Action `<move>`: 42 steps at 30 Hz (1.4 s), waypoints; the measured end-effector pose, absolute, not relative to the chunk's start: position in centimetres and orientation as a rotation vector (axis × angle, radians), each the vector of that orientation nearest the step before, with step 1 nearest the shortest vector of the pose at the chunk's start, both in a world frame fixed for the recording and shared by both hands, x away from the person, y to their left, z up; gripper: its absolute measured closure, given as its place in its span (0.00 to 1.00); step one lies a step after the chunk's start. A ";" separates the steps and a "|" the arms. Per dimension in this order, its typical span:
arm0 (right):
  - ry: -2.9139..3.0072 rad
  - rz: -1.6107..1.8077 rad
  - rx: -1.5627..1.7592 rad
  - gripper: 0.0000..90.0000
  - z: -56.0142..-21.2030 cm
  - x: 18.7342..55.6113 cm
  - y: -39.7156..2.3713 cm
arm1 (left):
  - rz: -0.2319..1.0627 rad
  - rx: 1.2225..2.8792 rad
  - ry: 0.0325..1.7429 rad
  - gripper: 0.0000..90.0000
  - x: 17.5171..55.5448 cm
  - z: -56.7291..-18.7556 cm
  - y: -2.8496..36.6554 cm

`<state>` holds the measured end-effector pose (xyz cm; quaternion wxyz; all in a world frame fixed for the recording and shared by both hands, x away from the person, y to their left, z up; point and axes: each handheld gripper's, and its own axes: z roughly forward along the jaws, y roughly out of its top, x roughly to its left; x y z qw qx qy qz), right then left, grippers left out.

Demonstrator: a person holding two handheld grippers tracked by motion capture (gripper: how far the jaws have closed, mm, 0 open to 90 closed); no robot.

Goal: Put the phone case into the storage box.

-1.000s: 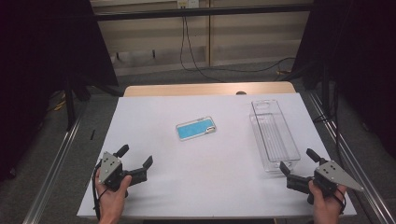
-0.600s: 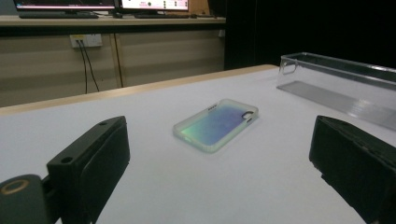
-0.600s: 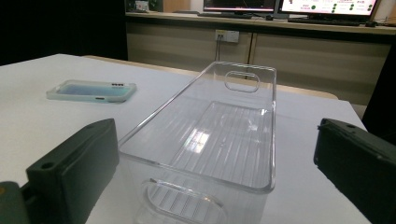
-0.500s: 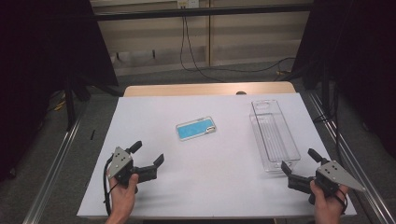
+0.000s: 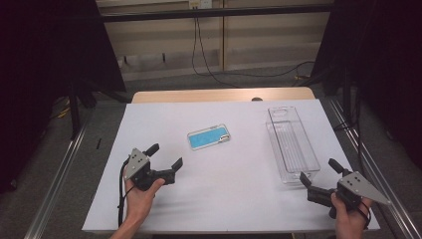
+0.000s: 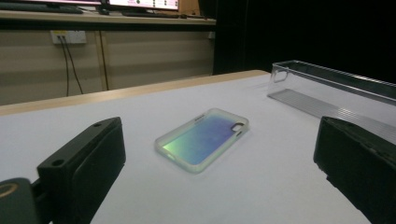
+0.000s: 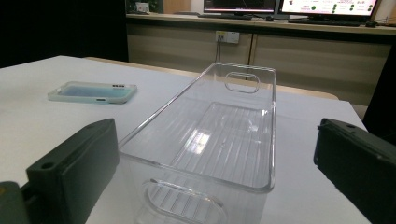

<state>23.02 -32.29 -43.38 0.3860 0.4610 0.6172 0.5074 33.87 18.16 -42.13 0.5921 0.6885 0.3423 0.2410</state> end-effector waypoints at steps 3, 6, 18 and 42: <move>1.568 1.287 1.173 0.00 -43.4 23.0 -32.3 | 0.591 1.602 0.770 0.02 34.1 -41.7 17.8; 1.567 1.285 1.177 0.00 -43.4 23.0 -32.4 | 0.580 1.584 0.795 0.02 35.1 -41.3 17.3; 1.583 1.289 1.174 0.00 -43.5 23.1 -32.2 | 0.629 1.606 0.771 0.02 37.3 -41.0 15.9; 1.582 1.298 1.163 0.00 -43.4 23.0 -32.1 | 0.669 1.641 0.806 0.03 42.4 -41.1 13.7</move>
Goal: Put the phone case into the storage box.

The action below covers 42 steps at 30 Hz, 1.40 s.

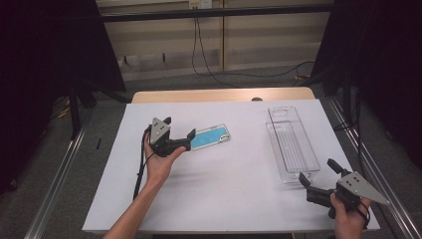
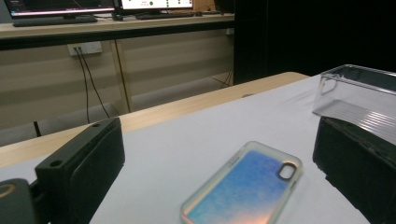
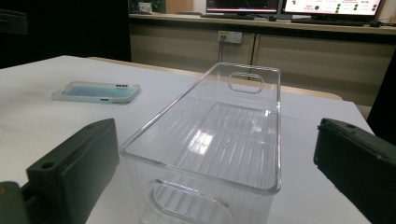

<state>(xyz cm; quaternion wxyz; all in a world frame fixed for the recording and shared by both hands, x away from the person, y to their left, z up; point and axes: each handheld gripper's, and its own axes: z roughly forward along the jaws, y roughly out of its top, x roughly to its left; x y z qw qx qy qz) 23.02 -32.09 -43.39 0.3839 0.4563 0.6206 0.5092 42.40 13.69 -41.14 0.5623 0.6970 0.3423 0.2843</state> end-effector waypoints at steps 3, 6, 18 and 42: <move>1.584 1.298 1.162 0.00 -43.4 23.0 -32.1 | 0.682 1.639 0.806 0.02 43.0 -41.0 13.7; 1.587 1.298 1.160 0.00 -43.4 23.0 -32.0 | 0.667 1.622 0.813 0.01 43.7 -41.0 13.6; 1.590 1.302 1.163 0.00 -43.4 23.1 -32.0 | 0.721 1.620 0.854 0.05 46.4 -41.1 13.6; 1.588 1.303 1.168 0.00 -43.5 23.1 -32.1 | 0.719 1.593 0.869 0.20 49.2 -41.1 12.4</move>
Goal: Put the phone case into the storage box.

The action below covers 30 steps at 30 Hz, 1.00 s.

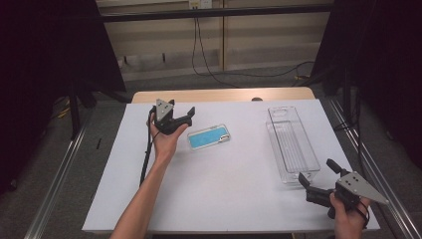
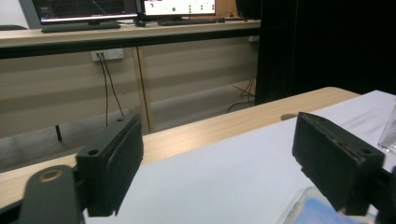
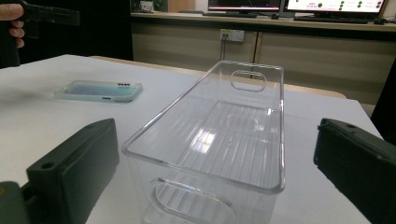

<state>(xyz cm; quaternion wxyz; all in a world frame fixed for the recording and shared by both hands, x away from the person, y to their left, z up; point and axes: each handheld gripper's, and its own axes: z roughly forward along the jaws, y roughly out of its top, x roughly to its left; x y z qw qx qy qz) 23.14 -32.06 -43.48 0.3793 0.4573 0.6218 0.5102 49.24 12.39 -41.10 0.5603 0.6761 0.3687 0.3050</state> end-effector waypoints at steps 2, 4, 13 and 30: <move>1.587 1.304 1.172 0.00 -43.5 23.2 -32.1 | 0.720 1.610 0.859 0.22 49.3 -41.0 12.1; 1.587 1.303 1.169 0.00 -43.5 23.2 -32.1 | 0.721 1.609 0.856 0.26 49.3 -41.1 11.9; 1.591 1.304 1.166 0.00 -43.5 23.2 -32.1 | 0.686 1.657 0.886 0.50 49.6 -41.5 12.0; 1.594 1.304 1.162 0.00 -43.5 23.1 -32.0 | 0.606 1.642 0.858 0.93 49.5 -41.5 11.9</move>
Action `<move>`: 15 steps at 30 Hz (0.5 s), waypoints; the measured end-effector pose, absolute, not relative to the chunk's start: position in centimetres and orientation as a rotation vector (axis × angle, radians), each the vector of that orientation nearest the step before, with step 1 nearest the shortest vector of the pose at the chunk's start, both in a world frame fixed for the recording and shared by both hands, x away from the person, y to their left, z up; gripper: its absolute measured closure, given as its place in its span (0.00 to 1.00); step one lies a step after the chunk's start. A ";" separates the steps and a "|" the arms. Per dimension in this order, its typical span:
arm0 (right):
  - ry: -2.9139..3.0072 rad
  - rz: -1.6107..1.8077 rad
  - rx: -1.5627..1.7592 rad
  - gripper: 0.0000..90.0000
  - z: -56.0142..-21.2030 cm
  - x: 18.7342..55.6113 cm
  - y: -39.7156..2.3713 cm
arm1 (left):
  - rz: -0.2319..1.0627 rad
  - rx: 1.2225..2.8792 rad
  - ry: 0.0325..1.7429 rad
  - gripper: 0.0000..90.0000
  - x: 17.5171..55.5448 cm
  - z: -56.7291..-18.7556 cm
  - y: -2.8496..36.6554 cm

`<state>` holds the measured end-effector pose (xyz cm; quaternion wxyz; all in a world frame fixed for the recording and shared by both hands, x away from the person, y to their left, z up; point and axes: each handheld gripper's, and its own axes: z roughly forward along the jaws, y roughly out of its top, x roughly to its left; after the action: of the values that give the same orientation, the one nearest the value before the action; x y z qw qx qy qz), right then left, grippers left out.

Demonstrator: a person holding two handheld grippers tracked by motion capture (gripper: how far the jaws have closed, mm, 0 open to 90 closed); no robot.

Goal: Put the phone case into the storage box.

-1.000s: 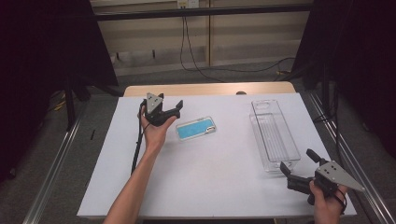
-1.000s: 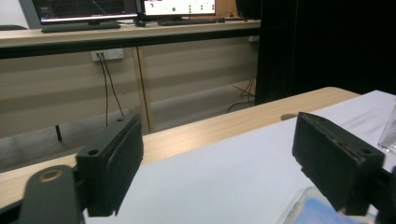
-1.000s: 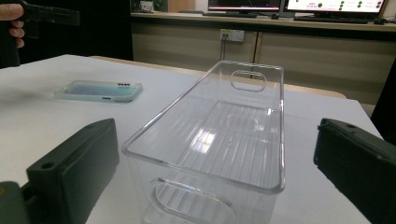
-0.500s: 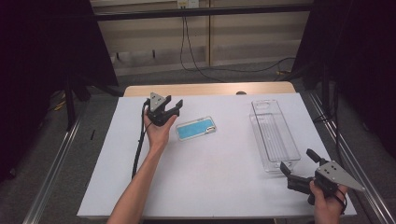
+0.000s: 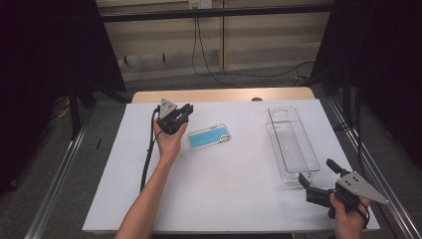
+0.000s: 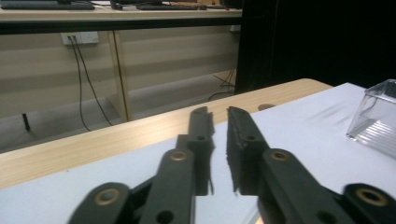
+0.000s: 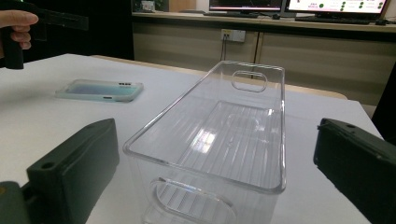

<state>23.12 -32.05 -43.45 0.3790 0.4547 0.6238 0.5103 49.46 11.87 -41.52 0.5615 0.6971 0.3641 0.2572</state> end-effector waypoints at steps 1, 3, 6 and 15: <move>1.595 1.303 1.161 0.00 -43.5 23.1 -32.0 | 0.606 1.642 0.858 0.95 49.5 -41.5 11.9; 1.599 1.301 1.158 0.00 -43.5 23.1 -32.1 | 0.590 1.644 0.851 1.00 49.4 -41.5 11.9; 1.596 1.305 1.162 0.00 -43.5 23.1 -32.0 | 0.578 1.650 0.854 1.00 49.5 -41.5 12.0; 1.592 1.305 1.163 0.00 -43.4 23.1 -32.1 | 0.523 1.691 0.893 1.00 50.0 -41.5 12.2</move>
<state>23.07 -32.08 -43.43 0.3788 0.4554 0.6230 0.5109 50.03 12.16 -41.52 0.5478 0.7136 0.3768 0.2207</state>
